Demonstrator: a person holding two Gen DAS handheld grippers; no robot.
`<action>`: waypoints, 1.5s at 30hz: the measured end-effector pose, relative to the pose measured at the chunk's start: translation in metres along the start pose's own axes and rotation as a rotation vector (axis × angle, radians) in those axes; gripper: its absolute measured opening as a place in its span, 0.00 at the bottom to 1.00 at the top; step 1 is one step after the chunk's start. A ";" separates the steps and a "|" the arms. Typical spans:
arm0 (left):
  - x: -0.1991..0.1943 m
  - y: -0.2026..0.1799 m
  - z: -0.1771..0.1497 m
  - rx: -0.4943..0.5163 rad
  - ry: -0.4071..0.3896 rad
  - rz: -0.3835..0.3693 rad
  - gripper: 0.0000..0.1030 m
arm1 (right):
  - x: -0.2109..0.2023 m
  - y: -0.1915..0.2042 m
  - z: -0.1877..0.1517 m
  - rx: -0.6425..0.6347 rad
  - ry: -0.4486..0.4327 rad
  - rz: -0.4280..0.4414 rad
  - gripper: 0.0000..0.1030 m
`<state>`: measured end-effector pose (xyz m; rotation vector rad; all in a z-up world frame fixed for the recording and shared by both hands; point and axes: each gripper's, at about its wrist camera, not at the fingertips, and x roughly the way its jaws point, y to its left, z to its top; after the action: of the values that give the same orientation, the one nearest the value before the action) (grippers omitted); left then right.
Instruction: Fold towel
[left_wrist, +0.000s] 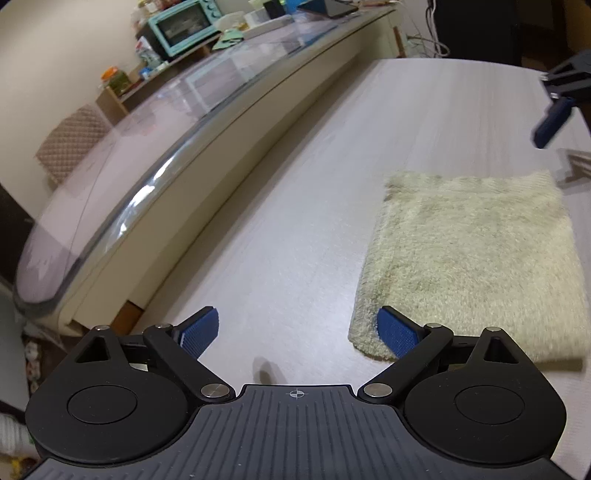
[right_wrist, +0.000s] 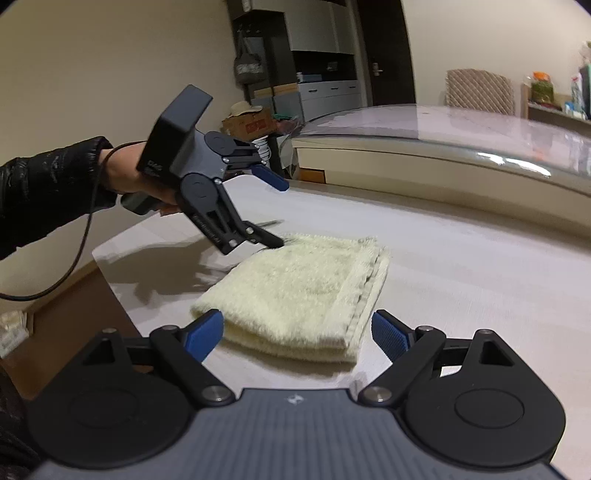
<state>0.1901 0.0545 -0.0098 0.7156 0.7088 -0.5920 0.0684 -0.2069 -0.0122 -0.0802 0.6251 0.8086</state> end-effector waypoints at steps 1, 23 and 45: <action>0.000 0.000 0.000 -0.008 0.004 0.001 0.94 | -0.001 0.001 -0.002 0.013 -0.002 -0.008 0.87; -0.079 -0.111 -0.043 -0.424 -0.040 0.010 0.93 | -0.056 0.015 -0.021 0.130 -0.080 -0.167 0.99; -0.090 -0.121 -0.053 -0.652 0.016 0.206 1.00 | -0.047 0.020 -0.017 0.233 -0.003 -0.266 1.00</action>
<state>0.0308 0.0410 -0.0167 0.1805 0.7752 -0.1426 0.0211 -0.2285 0.0028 0.0502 0.6858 0.4756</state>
